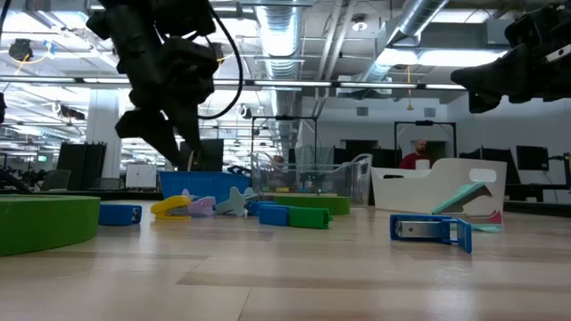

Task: Pick and place Stapler, Stapler remover, tape
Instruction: Put the purple staple remover into the white bin

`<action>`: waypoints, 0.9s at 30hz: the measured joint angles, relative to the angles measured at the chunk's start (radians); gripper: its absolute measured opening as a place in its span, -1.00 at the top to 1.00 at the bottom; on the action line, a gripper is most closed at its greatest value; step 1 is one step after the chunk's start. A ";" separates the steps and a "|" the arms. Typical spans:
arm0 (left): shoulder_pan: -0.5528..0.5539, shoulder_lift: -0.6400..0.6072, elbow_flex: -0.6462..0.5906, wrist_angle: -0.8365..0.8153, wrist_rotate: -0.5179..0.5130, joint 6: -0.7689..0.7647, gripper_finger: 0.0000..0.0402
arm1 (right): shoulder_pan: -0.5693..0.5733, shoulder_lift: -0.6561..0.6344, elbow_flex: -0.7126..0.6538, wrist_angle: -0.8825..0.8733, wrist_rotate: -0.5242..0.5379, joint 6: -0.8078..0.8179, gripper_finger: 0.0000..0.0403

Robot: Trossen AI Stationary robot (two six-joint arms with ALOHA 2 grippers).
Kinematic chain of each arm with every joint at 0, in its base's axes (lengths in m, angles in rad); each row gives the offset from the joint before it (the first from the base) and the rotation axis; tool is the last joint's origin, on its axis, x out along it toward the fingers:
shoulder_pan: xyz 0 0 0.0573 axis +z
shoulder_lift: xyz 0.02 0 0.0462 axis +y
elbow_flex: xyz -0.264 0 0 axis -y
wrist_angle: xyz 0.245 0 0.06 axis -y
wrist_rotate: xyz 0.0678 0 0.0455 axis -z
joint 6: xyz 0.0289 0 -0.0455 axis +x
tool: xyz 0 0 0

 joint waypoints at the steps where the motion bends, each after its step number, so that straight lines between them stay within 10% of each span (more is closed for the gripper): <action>1: 0.000 0.000 0.000 -0.009 0.000 -0.007 -0.12 | 0.000 0.000 0.000 0.000 0.000 0.000 1.00; 27: 0.039 0.062 0.163 -0.177 0.097 -0.022 0.31 | 0.000 0.000 0.000 0.000 0.000 0.000 1.00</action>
